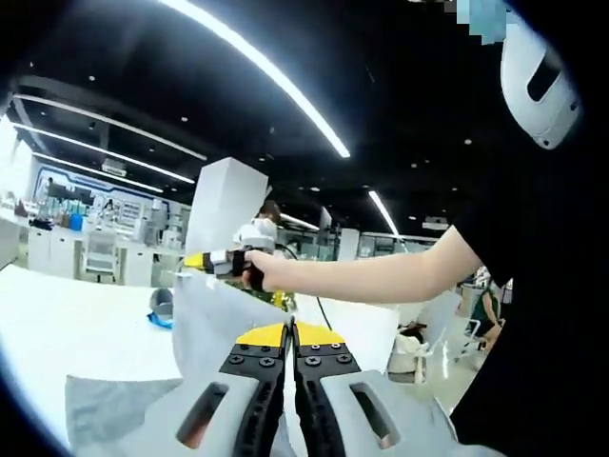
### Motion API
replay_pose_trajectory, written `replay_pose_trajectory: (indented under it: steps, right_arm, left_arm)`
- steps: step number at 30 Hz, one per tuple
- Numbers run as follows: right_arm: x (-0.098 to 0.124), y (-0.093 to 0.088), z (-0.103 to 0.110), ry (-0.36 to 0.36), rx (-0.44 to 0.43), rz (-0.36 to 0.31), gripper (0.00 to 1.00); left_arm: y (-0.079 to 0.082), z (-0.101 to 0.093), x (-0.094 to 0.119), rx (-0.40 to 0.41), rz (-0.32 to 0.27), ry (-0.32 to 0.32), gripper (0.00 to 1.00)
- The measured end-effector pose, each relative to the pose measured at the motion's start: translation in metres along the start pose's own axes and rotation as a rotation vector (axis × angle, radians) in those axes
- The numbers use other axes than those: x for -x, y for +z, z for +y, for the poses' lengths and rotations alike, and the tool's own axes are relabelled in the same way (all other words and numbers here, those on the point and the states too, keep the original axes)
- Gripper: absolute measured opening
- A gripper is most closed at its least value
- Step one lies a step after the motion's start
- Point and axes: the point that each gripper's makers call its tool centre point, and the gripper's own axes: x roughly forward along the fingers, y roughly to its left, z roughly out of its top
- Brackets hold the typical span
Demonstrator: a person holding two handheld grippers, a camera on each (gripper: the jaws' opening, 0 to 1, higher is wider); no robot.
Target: Fold the towel on the table until its edges align and the towel forms a compact rectangular stack.
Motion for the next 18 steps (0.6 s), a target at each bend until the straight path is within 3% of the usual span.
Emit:
replay_pose_trajectory:
  steps: [7,12,18]
  right_arm:
    - [-0.007,-0.009,0.002,0.021,-0.025,0.018,0.0]
    - [-0.015,-0.017,-0.005,0.015,-0.021,0.042,0.0]
    - [-0.02,-0.03,0.0,0.02,-0.026,0.072,0.0]
  left_arm:
    - [-0.004,0.012,0.019,-0.004,0.003,0.051,0.01]
    - [-0.023,0.025,0.028,0.014,0.048,0.098,0.01]
    - [-0.03,0.029,0.037,-0.007,0.073,0.127,0.01]
